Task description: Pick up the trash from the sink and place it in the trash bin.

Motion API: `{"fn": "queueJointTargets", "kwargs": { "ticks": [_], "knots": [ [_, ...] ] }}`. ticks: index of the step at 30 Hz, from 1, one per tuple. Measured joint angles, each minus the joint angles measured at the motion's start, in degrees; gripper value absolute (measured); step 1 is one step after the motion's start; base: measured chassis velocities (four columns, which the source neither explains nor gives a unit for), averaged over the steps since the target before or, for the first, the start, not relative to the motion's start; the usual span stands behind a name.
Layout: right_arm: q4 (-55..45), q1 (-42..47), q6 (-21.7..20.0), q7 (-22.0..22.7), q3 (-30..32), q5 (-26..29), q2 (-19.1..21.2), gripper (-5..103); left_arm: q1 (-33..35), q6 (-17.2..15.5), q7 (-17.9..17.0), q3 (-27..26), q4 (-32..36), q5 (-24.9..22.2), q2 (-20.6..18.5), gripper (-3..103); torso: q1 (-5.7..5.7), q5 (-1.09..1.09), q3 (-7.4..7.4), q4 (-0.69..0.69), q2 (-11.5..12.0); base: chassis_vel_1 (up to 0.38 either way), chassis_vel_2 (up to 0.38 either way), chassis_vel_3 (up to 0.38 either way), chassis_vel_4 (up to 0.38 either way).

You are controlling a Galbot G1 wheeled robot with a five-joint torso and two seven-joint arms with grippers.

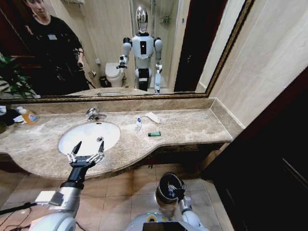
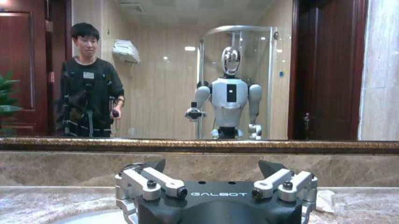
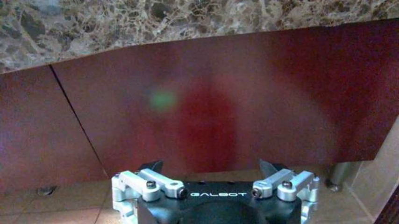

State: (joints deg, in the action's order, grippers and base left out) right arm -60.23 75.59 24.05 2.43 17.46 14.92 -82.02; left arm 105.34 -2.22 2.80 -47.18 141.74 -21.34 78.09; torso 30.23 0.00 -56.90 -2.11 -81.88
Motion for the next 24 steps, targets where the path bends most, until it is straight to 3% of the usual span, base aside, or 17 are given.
{"fn": "queueJointTargets", "kwargs": {
  "ticks": [24],
  "knots": [
    [-3.8, 1.5, -1.5, 0.6, 0.1, 0.3, 0.9, 100, 0.0, 0.0, 0.0, 0.0, 0.0, 0.0, 0.0, 100, 0.0, 0.0, 0.0, 0.0, 0.0, 0.0, 0.0, 0.0, 0.0]
  ]
}}
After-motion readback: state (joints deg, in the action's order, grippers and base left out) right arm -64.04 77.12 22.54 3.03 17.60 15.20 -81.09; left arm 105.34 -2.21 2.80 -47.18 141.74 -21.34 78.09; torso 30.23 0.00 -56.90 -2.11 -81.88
